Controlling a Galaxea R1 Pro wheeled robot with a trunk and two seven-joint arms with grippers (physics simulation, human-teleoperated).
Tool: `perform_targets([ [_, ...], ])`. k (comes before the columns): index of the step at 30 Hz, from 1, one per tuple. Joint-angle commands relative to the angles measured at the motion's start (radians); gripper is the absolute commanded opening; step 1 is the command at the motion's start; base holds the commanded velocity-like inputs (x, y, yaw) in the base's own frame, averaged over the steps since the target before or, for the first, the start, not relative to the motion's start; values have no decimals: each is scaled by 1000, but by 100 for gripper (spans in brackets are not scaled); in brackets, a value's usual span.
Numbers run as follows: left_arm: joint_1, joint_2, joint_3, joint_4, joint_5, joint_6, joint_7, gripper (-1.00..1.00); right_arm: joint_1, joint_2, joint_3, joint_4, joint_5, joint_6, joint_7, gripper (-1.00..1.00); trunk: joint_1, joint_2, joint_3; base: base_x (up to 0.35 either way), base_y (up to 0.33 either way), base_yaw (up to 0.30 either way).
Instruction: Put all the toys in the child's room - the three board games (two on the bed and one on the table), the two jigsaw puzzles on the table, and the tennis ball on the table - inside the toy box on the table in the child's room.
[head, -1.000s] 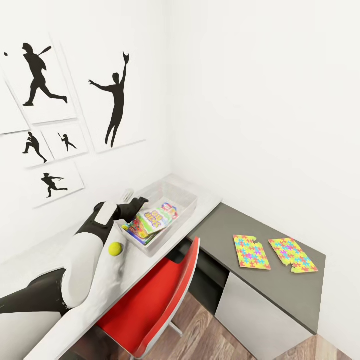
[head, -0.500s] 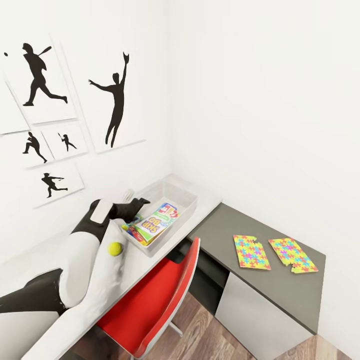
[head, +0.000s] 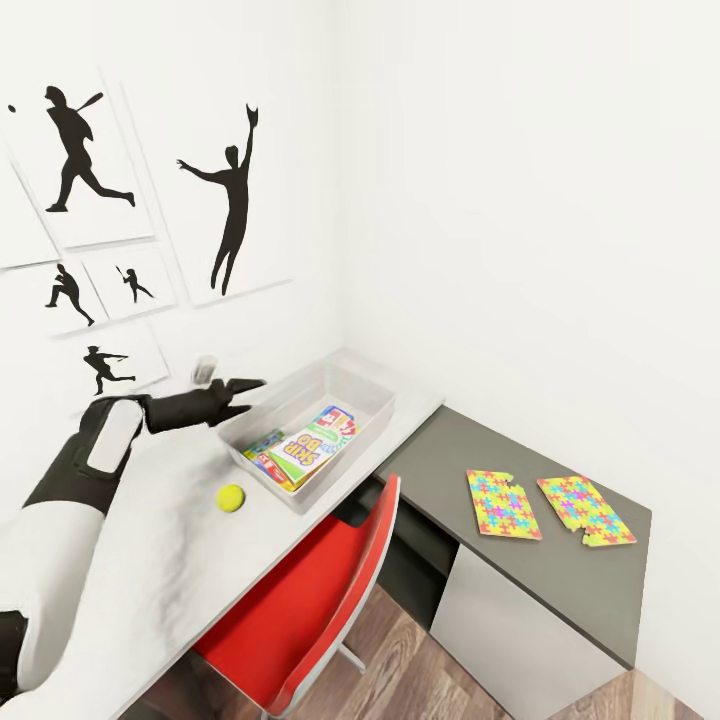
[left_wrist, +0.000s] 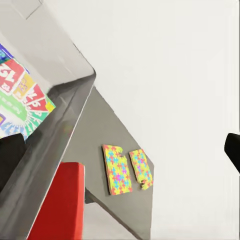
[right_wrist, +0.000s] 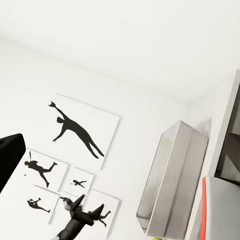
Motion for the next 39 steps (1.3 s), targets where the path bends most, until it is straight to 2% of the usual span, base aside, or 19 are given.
perform_targets([
  [1, 9, 17, -10, -3, -7, 5, -66, 100, 0, 0, 0, 0, -3, 5, 0, 100, 1, -2, -2, 0, 0, 0],
  [2, 27, 49, -27, -9, -8, 5, -172, 100, 0, 0, 0, 0, -3, 5, 0, 100, 1, -2, -2, 0, 0, 0],
  [3, 36, 64, -33, -11, -9, 5, -223, 100, 0, 0, 0, 0, -3, 5, 0, 100, 1, -2, -2, 0, 0, 0],
  [5, 76, 125, -47, -17, -13, 5, -405, 100, 0, 1, 1, 0, -3, 5, 0, 100, 1, -2, -2, 0, 0, 0],
  [7, 100, 153, -51, -22, -15, 5, -480, 100, 0, 1, 1, 0, -3, 5, 0, 100, 1, -2, -2, 0, 0, -11],
  [8, 129, 181, -53, -28, -16, 5, -545, 100, 0, 1, 2, 0, -3, 5, 0, 100, 1, -2, -1, 0, 0, -62],
  [11, 183, 224, -55, -44, -17, 5, -624, 100, 0, 1, 3, 0, -2, 5, 0, 100, 1, -2, 1, 0, 0, -108],
  [12, 223, 249, -55, -62, -18, 5, -667, 100, 0, 1, 3, 0, -2, 5, 0, 100, 1, -2, 2, 0, 0, -153],
  [13, 246, 262, -55, -71, -18, 5, -686, 100, 0, 1, 3, 0, -2, 5, 0, 100, 1, -2, 3, 0, 0, -163],
  [14, 295, 284, -52, -91, -18, -2, -721, 100, 0, 1, 3, 0, -2, 5, 0, 100, 1, -2, 4, 0, 0, -176],
  [15, 321, 294, -50, -102, -18, -8, -737, 100, 0, 1, 3, 0, -2, 5, 0, 100, 1, -2, 5, 0, 0, -181],
  [16, 372, 310, -45, -123, -17, -27, -770, 100, 0, 1, 3, 0, -1, 5, 0, 100, 1, -2, 6, 0, 0, -189],
  [19, 441, 324, -33, -149, -17, -58, -825, 100, 0, 1, 4, 0, -1, 5, 0, 100, 1, -2, 10, 0, 0, -193],
  [22, 531, 333, -3, -177, -18, -93, -933, 100, 0, 1, 4, 0, 5, 5, 0, 100, 1, -2, 13, 0, 0, -198],
  [25, 569, 337, 15, -191, -19, -103, -991, 100, 0, 1, 5, 0, 18, 5, 0, 100, 1, -2, 17, 0, 0, -200],
  [26, 586, 342, 32, -208, -20, -106, -1020, 100, 0, 2, 5, 0, 30, 5, 0, 100, 1, -2, 18, 0, 0, -201],
  [31, 612, 352, 79, -229, -34, -109, -1064, 100, 0, 4, 6, 0, 65, 5, 1, 100, 1, -2, 24, 0, 0, -201],
  [39, 619, 356, 90, -232, -53, -103, -1072, 100, 0, 7, 9, 0, 76, 5, 1, 100, 1, -2, 33, 0, 0, -195],
])
